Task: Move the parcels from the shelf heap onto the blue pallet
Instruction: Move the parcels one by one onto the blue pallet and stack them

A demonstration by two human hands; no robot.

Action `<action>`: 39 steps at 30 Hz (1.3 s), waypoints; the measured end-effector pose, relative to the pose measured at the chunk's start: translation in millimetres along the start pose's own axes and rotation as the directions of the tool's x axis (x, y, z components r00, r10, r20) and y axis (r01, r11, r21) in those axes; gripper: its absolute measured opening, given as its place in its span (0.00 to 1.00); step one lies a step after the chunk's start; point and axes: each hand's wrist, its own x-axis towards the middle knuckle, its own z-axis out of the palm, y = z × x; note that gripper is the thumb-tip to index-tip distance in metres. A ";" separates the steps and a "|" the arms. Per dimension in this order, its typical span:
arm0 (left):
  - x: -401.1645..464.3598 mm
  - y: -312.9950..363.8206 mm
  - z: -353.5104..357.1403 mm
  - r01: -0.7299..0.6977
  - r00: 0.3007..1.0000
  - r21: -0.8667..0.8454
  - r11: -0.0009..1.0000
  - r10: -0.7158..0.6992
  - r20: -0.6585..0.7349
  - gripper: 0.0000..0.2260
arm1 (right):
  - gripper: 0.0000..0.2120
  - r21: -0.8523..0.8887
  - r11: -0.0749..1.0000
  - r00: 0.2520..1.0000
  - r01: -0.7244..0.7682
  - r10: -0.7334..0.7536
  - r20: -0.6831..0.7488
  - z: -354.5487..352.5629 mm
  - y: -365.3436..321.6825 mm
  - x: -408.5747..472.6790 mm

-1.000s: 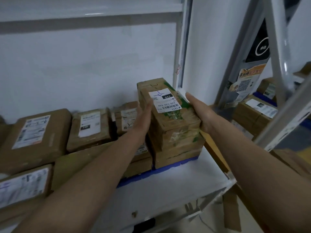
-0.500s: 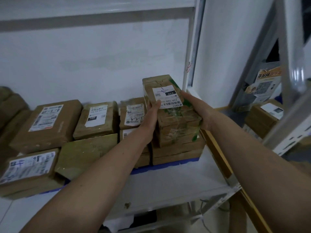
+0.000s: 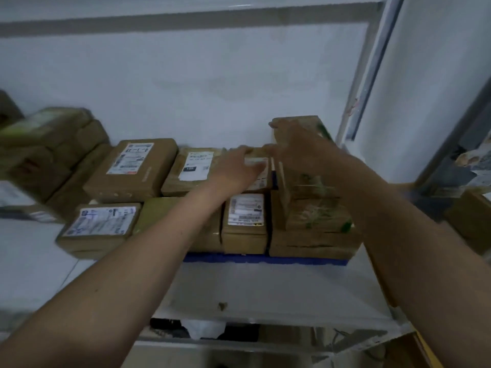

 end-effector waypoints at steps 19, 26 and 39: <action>-159.2 -185.0 -200.6 0.386 0.919 0.457 0.802 -0.292 -0.264 0.17 | 0.41 -0.086 0.891 0.829 0.446 -0.374 0.416 152.1 -242.7 5.8; -238.8 -270.2 -277.7 0.500 0.863 0.428 0.753 -0.393 -0.318 0.24 | 0.43 -0.024 0.863 0.770 0.505 -0.437 0.465 222.0 -359.6 -10.3; -314.9 -395.2 -353.6 0.520 0.853 0.409 0.750 -0.426 -0.301 0.24 | 0.42 -0.039 0.863 0.763 0.504 -0.424 0.488 328.7 -491.2 -39.0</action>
